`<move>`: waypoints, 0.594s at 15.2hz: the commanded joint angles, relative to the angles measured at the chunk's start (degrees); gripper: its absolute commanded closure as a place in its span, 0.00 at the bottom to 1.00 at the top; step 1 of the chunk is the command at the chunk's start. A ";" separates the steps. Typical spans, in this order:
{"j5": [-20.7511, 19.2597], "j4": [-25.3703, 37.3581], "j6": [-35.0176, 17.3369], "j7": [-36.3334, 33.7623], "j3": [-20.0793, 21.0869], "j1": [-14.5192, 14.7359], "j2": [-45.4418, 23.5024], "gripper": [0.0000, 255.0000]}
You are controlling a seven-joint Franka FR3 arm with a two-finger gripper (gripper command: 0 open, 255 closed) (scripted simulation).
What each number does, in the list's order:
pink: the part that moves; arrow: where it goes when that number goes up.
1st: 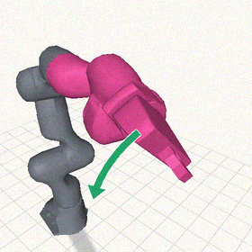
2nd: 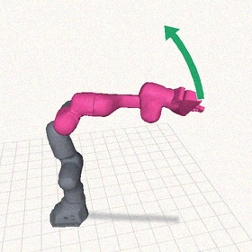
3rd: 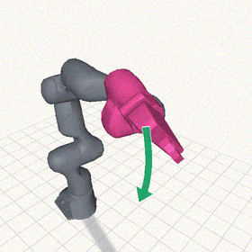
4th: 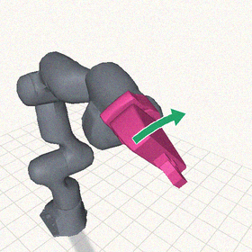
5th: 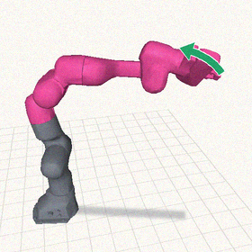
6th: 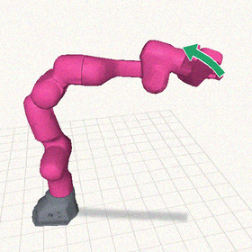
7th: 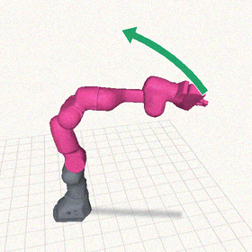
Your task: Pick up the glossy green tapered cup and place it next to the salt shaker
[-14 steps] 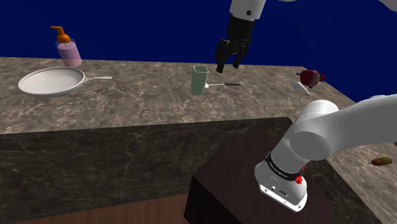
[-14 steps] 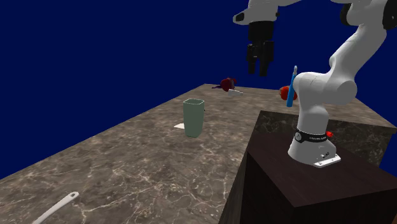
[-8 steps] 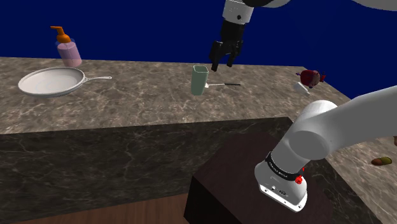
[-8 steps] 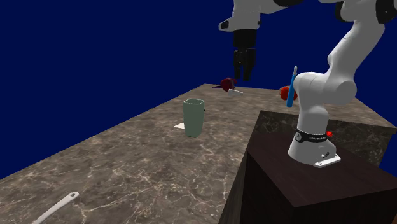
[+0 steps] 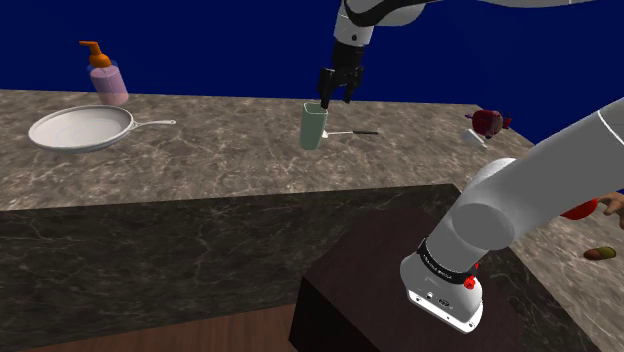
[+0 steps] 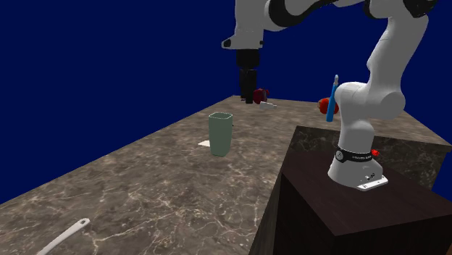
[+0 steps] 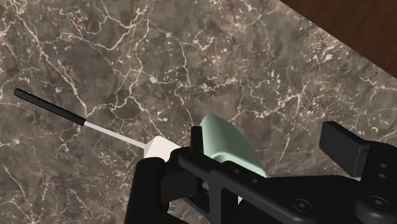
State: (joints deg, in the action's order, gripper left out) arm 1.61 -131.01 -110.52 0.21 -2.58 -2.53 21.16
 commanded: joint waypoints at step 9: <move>0.26 10.86 -6.97 5.80 -3.50 -1.95 -17.53 0.00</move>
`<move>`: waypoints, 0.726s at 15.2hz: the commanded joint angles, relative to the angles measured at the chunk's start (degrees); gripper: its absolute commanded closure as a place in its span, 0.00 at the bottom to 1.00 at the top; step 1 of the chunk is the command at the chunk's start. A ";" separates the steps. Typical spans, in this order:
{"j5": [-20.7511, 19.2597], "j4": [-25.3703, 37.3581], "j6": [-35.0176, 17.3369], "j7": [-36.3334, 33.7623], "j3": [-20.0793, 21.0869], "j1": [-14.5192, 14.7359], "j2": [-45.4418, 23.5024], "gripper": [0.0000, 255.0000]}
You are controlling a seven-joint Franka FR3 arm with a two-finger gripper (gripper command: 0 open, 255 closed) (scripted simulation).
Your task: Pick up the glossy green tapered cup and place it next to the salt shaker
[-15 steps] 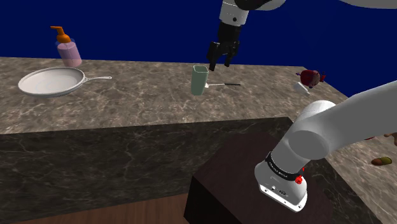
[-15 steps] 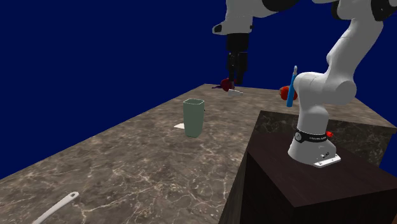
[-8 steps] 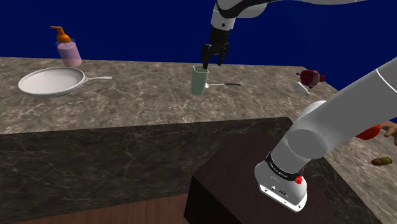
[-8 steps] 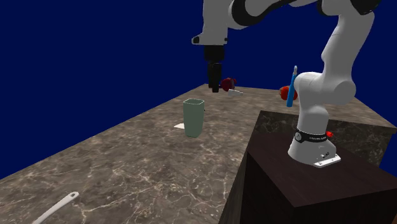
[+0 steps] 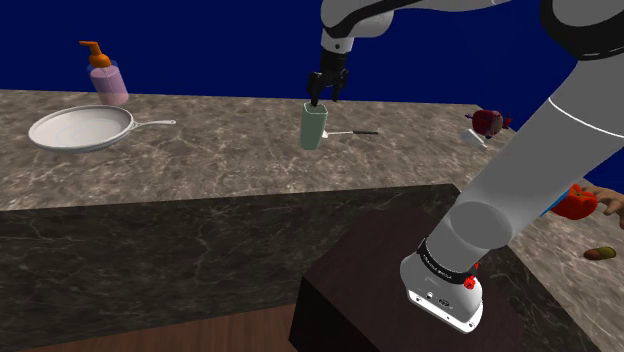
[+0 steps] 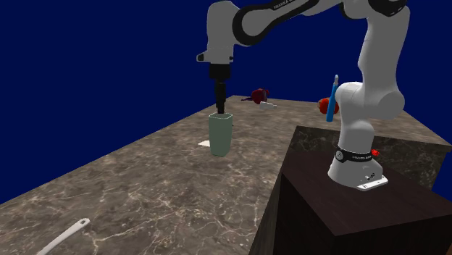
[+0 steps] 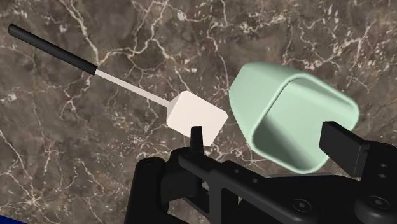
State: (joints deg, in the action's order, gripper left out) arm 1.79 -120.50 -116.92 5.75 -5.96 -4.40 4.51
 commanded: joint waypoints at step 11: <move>0.41 -2.73 -5.52 0.49 -0.08 -0.02 -2.76 0.00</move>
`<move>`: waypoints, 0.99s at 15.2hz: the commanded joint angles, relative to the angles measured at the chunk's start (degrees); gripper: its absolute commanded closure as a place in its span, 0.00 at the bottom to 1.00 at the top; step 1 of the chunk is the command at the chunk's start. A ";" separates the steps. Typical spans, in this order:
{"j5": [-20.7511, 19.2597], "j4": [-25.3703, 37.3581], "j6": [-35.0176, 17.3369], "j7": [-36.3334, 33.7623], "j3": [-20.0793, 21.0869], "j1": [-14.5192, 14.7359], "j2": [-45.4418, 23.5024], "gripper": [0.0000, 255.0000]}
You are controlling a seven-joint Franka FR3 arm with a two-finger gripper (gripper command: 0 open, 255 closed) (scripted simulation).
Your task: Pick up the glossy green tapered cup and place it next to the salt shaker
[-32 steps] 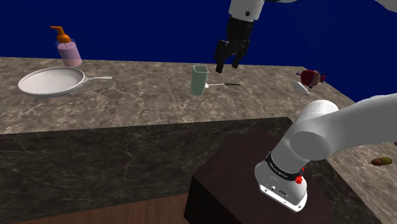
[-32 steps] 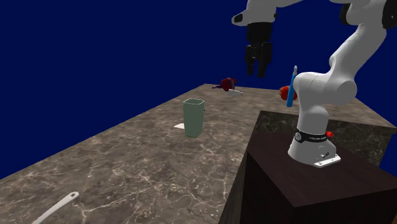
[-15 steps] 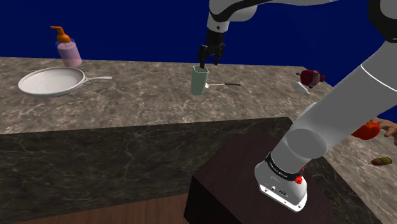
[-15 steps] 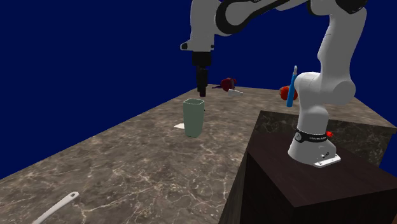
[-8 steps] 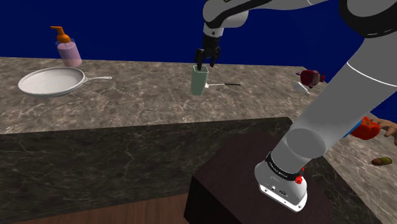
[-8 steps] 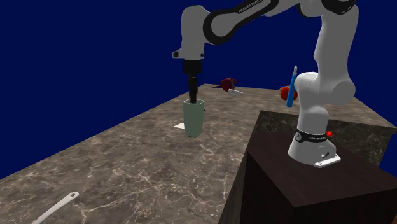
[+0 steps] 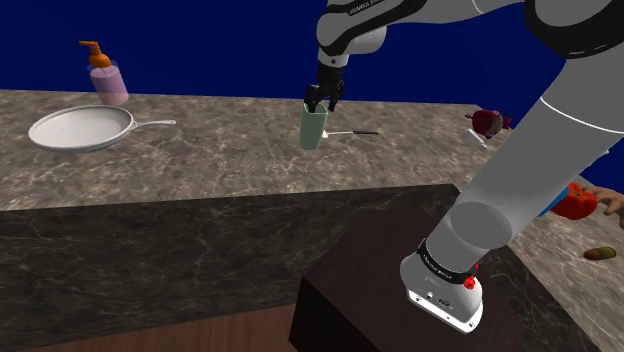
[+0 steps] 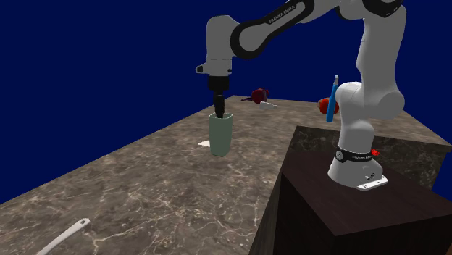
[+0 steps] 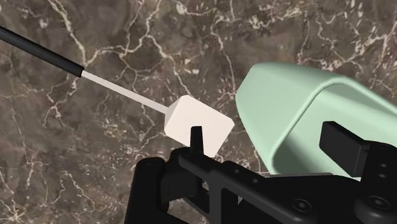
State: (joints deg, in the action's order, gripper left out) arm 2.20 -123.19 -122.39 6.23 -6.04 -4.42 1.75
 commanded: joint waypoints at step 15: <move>-0.11 0.86 1.46 -0.11 0.01 0.00 0.61 1.00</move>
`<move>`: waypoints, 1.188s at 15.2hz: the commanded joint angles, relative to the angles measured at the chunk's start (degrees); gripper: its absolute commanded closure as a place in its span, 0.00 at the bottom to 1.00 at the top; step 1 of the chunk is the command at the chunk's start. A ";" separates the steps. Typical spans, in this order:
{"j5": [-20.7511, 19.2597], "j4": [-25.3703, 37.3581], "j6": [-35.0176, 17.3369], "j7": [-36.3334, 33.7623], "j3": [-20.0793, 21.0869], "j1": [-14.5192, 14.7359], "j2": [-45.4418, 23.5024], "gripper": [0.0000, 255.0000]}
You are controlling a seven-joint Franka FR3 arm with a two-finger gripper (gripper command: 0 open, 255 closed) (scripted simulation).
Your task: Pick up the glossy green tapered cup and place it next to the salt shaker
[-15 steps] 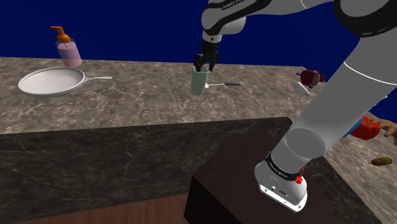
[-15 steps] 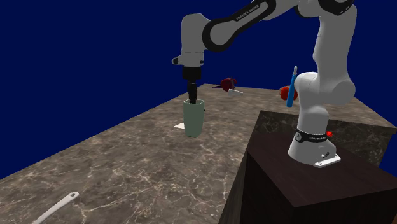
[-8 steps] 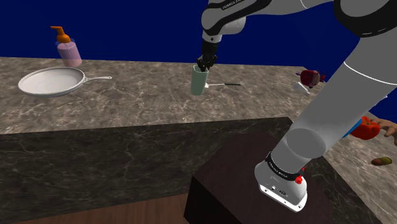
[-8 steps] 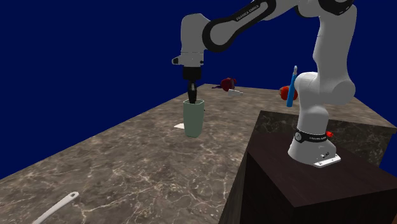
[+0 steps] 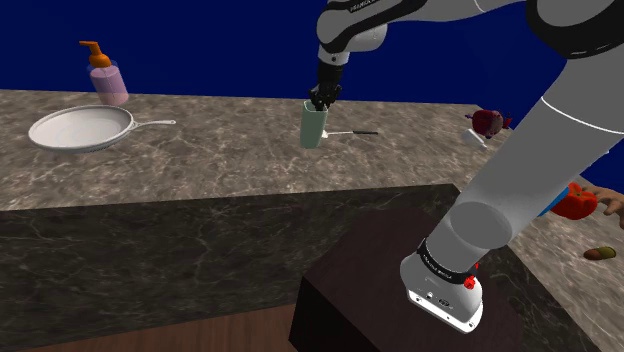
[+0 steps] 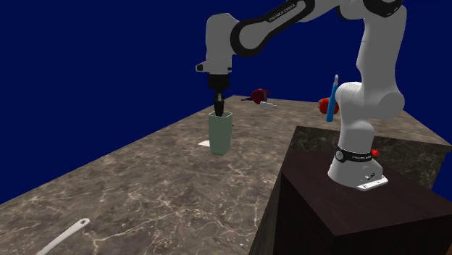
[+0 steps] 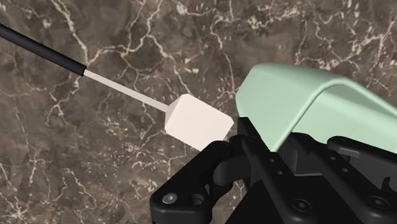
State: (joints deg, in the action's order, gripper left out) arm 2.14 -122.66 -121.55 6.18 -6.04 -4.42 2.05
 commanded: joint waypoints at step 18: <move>-0.60 10.80 14.26 -0.79 0.09 0.02 3.51 1.00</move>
State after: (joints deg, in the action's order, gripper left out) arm 1.54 -112.81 -108.22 5.42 -5.96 -4.41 5.59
